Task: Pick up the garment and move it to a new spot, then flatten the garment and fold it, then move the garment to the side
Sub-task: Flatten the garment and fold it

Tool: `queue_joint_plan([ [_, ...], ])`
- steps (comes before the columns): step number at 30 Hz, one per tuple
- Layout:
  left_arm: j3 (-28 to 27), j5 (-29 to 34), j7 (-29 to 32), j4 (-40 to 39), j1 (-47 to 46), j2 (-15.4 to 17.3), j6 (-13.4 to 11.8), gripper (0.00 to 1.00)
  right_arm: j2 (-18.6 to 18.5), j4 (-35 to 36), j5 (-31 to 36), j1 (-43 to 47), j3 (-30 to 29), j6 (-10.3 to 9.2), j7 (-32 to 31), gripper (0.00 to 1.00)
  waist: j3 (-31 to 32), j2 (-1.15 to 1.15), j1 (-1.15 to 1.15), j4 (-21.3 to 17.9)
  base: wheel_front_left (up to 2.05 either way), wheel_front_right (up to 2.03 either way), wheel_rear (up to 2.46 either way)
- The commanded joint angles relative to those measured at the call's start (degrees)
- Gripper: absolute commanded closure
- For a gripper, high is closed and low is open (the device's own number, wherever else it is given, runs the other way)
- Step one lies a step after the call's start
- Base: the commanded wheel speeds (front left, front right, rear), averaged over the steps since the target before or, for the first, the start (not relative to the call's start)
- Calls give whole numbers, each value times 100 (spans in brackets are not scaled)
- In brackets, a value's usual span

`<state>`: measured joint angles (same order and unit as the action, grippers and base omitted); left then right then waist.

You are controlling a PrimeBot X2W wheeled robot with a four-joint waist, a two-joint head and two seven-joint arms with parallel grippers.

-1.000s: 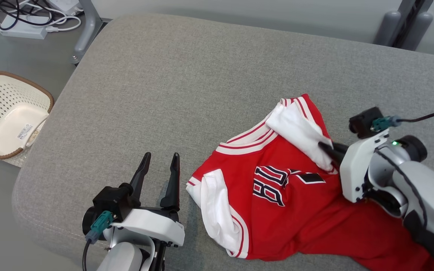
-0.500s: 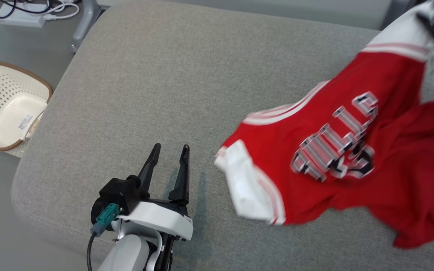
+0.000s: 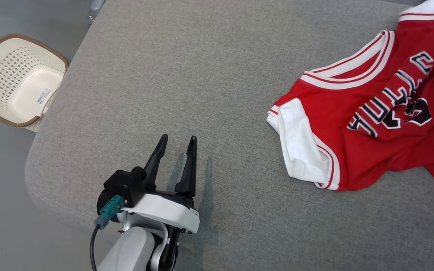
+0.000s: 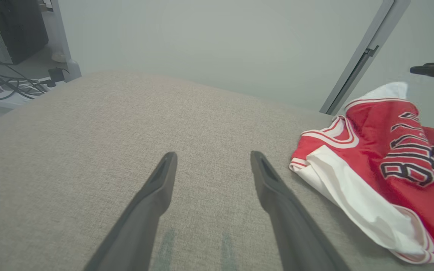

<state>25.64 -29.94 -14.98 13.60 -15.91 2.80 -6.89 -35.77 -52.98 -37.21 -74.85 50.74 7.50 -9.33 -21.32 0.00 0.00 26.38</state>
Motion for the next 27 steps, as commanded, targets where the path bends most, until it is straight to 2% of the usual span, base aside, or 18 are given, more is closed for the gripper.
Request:
queue_joint_plan([
  [1,-36,-8,-22,-8,-138,20,-32,0,30,-82,-89,153,58,-3,82,0,-1,0,0,-76,0,0,0],
  [7,-227,161,-22,68,-188,25,8,0,206,-86,-316,470,265,-3,430,0,168,0,0,-503,0,0,0],
  [16,-658,401,-22,164,-149,24,86,0,402,161,-628,987,170,-3,1399,0,614,0,0,-1394,0,0,0],
  [22,-942,536,-22,229,-7,26,149,0,510,309,-821,1609,-267,-3,2104,0,877,0,0,-1886,0,0,0],
  [27,-1071,633,-22,314,88,25,229,0,612,526,-703,2279,-895,-3,2426,0,1011,0,0,-2214,0,0,0],
])
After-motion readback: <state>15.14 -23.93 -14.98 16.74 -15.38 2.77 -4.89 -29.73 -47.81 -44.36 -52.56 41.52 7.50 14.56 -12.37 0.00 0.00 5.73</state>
